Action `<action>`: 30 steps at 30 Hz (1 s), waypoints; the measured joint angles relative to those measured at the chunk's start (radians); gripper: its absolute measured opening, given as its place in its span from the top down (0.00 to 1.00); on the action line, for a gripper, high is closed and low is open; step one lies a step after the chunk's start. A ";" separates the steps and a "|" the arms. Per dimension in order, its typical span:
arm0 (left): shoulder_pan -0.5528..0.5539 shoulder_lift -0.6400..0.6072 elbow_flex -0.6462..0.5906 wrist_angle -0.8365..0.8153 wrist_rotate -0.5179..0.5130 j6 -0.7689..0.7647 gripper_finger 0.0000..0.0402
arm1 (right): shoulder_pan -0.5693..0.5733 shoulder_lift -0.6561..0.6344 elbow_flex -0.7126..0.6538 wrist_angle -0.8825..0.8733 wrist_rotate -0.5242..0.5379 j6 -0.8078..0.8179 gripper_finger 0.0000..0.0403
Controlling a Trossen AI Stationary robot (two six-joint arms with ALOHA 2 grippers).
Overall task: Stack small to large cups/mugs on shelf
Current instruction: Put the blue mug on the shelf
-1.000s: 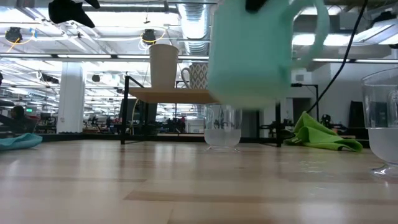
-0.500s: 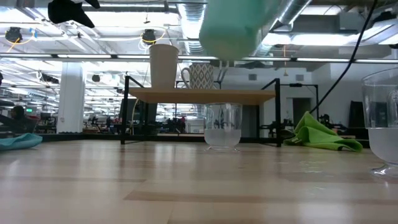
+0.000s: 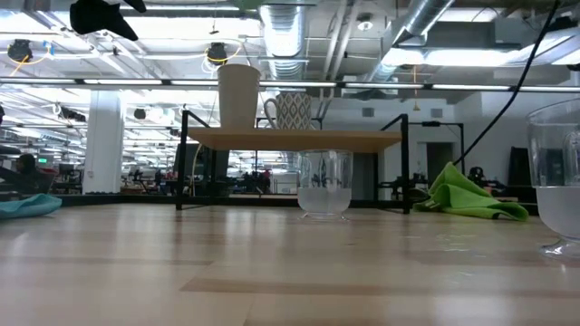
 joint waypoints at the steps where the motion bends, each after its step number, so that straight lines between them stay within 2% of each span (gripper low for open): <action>1: 0.000 0.000 0.000 0.000 0.000 0.000 0.35 | -0.005 0.000 0.000 0.031 -0.004 -0.011 0.98; 10: 0.000 0.000 0.000 0.000 -0.002 0.000 0.35 | -0.056 0.000 0.000 0.294 -0.129 -0.086 0.98; 16: 0.000 0.000 0.000 0.000 -0.009 0.000 0.35 | -0.069 -0.016 0.000 0.439 -0.260 -0.091 0.98; 22: 0.000 0.000 -0.002 0.013 -0.054 0.013 0.35 | -0.061 -0.048 0.001 0.546 -0.312 -0.105 0.97; 25: 0.000 -0.001 -0.034 0.085 -0.095 0.057 0.35 | -0.050 -0.083 0.001 0.545 -0.312 -0.131 0.97; 30: -0.001 0.001 -0.138 0.307 -0.070 0.106 0.35 | -0.049 -0.131 0.002 0.523 -0.314 -0.143 0.98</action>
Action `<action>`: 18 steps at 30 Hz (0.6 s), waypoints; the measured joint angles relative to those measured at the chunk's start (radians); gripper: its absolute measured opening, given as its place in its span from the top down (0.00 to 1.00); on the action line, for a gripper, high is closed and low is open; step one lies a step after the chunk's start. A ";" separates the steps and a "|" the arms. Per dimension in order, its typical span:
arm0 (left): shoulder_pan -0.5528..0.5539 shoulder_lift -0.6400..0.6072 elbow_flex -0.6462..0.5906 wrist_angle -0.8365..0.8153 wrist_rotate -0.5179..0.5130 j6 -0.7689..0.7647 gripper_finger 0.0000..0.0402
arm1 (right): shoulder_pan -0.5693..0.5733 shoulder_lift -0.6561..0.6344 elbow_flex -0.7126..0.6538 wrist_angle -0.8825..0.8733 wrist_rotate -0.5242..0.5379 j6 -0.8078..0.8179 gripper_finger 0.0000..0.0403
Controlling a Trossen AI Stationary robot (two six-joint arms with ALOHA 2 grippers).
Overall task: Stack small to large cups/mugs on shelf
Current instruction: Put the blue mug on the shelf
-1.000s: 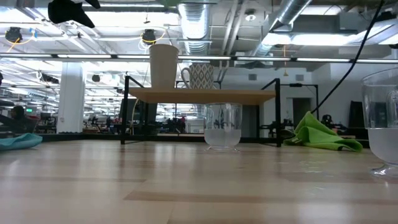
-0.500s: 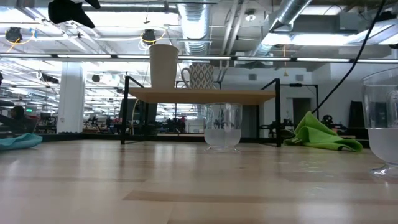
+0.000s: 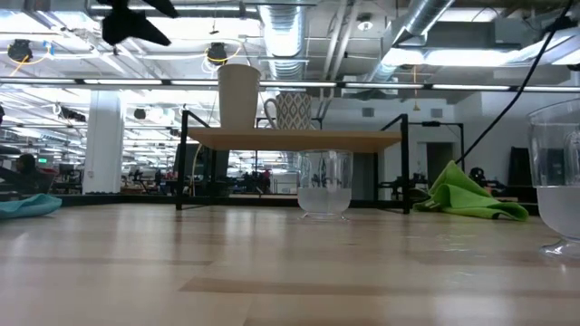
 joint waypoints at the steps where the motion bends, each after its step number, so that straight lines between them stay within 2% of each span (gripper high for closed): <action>1: 0.000 0.002 -0.024 0.043 0.006 0.002 0.35 | 0.000 -0.008 0.000 -0.001 0.000 -0.002 0.98; 7: 0.000 0.006 -0.186 0.289 0.010 -0.025 0.35 | 0.022 -0.034 -0.001 0.021 0.001 -0.050 0.97; 13: 0.000 0.006 -0.321 0.456 0.016 -0.096 0.35 | 0.062 -0.040 -0.001 0.067 -0.015 -0.117 0.97; 18: 0.001 0.006 -0.347 0.464 0.019 -0.140 0.35 | 0.084 -0.046 -0.001 0.102 -0.200 -0.130 0.96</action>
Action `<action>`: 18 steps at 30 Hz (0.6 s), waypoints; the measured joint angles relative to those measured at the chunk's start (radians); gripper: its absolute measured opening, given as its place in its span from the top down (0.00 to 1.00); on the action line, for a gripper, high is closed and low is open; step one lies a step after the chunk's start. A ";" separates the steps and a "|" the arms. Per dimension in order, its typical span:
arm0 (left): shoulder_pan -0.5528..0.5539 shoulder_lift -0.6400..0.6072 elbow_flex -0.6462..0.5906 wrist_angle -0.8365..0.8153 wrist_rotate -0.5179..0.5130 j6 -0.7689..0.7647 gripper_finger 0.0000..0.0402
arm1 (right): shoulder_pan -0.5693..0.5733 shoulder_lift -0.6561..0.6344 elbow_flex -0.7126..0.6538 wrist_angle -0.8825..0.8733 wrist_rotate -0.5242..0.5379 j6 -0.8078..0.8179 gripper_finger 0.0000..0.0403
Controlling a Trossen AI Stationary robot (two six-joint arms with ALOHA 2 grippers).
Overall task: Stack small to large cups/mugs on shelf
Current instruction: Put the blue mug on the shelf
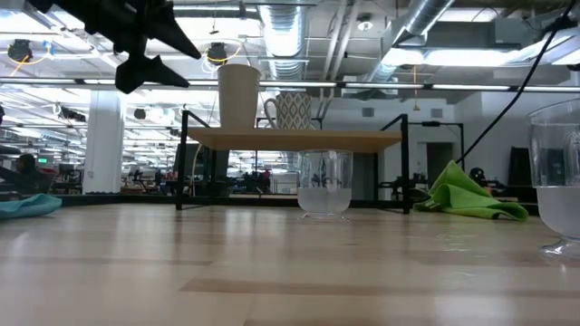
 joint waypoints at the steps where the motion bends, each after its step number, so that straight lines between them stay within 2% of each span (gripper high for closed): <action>1: 0.000 0.000 -0.001 -0.003 0.000 -0.007 0.35 | 0.004 0.000 0.000 0.035 -0.042 -0.001 0.97; 3: 0.000 0.000 -0.001 0.005 -0.001 -0.014 0.35 | 0.009 -0.002 0.000 0.096 -0.111 -0.015 0.98; 5: 0.000 0.000 -0.001 0.012 -0.002 -0.016 0.35 | 0.015 -0.005 0.000 0.109 -0.099 -0.019 0.98; 11: 0.000 0.000 -0.001 0.080 -0.003 -0.015 0.35 | -0.021 -0.023 0.000 -0.019 0.033 -0.019 0.96; 18: 0.000 0.000 -0.001 0.111 -0.034 -0.026 0.35 | -0.085 -0.025 0.000 -0.262 0.209 0.013 0.98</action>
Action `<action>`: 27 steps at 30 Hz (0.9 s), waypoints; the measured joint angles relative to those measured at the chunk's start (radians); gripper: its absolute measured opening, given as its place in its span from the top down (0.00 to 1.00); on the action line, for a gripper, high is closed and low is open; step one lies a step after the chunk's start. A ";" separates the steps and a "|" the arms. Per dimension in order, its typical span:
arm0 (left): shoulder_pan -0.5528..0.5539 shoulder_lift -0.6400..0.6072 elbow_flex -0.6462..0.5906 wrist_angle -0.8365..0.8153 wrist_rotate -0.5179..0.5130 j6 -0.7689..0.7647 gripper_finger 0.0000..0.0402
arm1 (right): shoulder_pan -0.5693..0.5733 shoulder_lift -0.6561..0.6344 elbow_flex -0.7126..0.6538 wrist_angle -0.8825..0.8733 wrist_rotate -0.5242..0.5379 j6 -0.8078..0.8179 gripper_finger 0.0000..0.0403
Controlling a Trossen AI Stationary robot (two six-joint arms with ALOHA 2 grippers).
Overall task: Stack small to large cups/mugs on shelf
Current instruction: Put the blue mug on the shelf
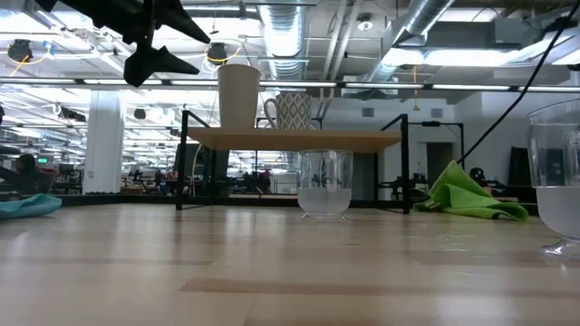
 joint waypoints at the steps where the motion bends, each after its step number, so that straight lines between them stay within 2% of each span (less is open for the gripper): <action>1: 0.000 0.000 0.000 0.000 -0.003 -0.006 0.35 | -0.007 0.000 0.000 -0.034 0.017 0.002 0.97; 6: 0.000 0.000 0.000 0.000 -0.045 -0.013 0.35 | -0.028 0.000 0.000 -0.198 0.101 0.010 0.97; 17: 0.000 0.001 0.000 0.083 -0.083 0.004 0.35 | -0.129 0.001 0.000 -0.434 0.141 -0.023 0.97; 22: 0.000 0.001 0.000 0.098 -0.083 0.016 0.35 | -0.211 0.003 0.000 -0.470 0.151 -0.085 0.98; 27: 0.000 0.001 -0.082 0.224 -0.082 -0.026 0.35 | -0.295 0.054 0.000 -0.487 0.149 -0.128 0.97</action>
